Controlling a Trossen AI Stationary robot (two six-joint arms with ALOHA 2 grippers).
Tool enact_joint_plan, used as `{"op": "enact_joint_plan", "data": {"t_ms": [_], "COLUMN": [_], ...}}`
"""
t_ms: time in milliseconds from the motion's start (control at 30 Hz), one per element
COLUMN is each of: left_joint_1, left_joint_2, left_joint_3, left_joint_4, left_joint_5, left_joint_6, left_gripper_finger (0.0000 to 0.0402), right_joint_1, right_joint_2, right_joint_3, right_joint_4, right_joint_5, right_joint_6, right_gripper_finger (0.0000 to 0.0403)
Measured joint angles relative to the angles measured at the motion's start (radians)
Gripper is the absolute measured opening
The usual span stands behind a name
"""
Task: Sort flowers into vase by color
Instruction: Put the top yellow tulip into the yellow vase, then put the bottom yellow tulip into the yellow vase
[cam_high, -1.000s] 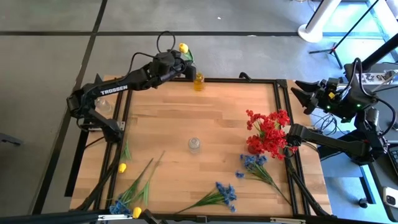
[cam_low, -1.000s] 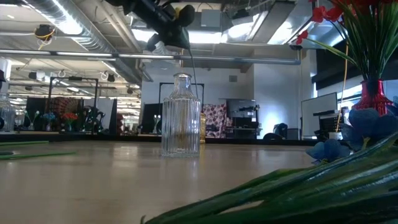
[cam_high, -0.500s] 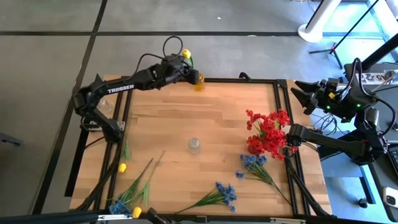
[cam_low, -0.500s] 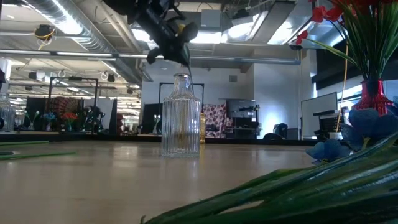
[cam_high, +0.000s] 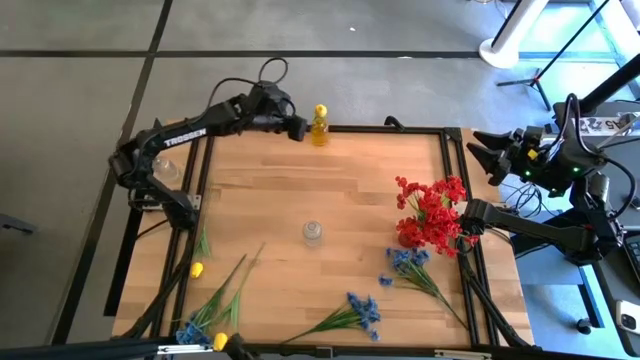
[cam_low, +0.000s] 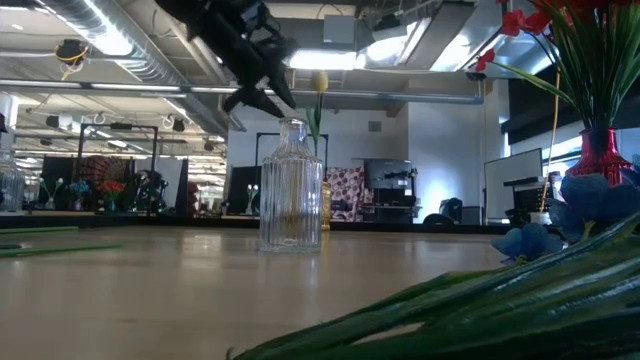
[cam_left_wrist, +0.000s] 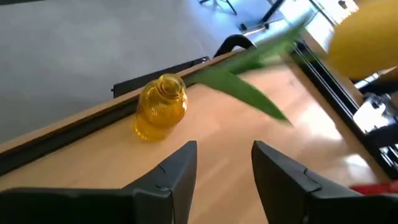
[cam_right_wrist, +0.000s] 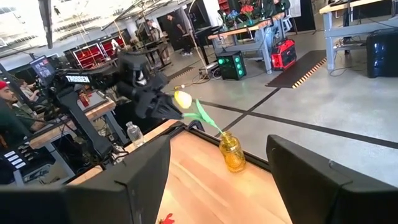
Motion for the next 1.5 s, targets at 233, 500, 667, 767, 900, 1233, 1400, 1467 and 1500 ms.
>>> {"op": "enact_joint_plan", "data": {"t_ms": [233,500,667,767,900,1233,1400,1467,1500], "left_joint_1": [-0.08,-0.395,-0.624,-0.742,-0.86,-1.103,-1.186,-1.205,-1.212], "left_joint_2": [-0.168,-0.204,-0.142,-0.092,-0.03,0.162,0.264,0.302,0.316], "left_joint_3": [0.0,0.001,0.001,0.001,0.0,0.0,0.0,-0.001,-0.001], "left_joint_4": [-0.236,-0.751,-0.846,-0.827,-0.797,-0.653,-0.559,-0.555,-0.554], "left_joint_5": [-0.019,-0.114,-0.008,0.051,0.111,0.288,0.359,0.394,0.404], "left_joint_6": [0.023,-0.339,-0.558,-0.691,-0.89,-1.164,-1.25,-1.263,-1.265], "left_gripper_finger": [0.0135,0.0131,0.0131,0.0131,0.0131,0.0131,0.0131,0.0131,0.0131], "right_joint_1": [0.0,0.0,0.0,0.0,0.0,0.0,0.0,0.0,0.0], "right_joint_2": [0.0,0.0,0.0,0.0,0.0,0.0,0.0,0.0,0.0], "right_joint_3": [0.0,0.0,0.0,0.0,0.0,0.0,0.0,0.0,0.0], "right_joint_4": [-0.038,-0.012,0.014,0.021,0.021,0.02,-0.003,-0.004,-0.005], "right_joint_5": [0.01,0.048,0.062,0.062,0.067,0.035,-0.006,-0.037,-0.066], "right_joint_6": [-0.001,-0.104,-0.176,-0.206,-0.213,-0.257,-0.257,-0.257,-0.257], "right_gripper_finger": [0.0266,0.0266,0.0266,0.0266,0.0266,0.0266,0.0266,0.0266,0.0266]}}
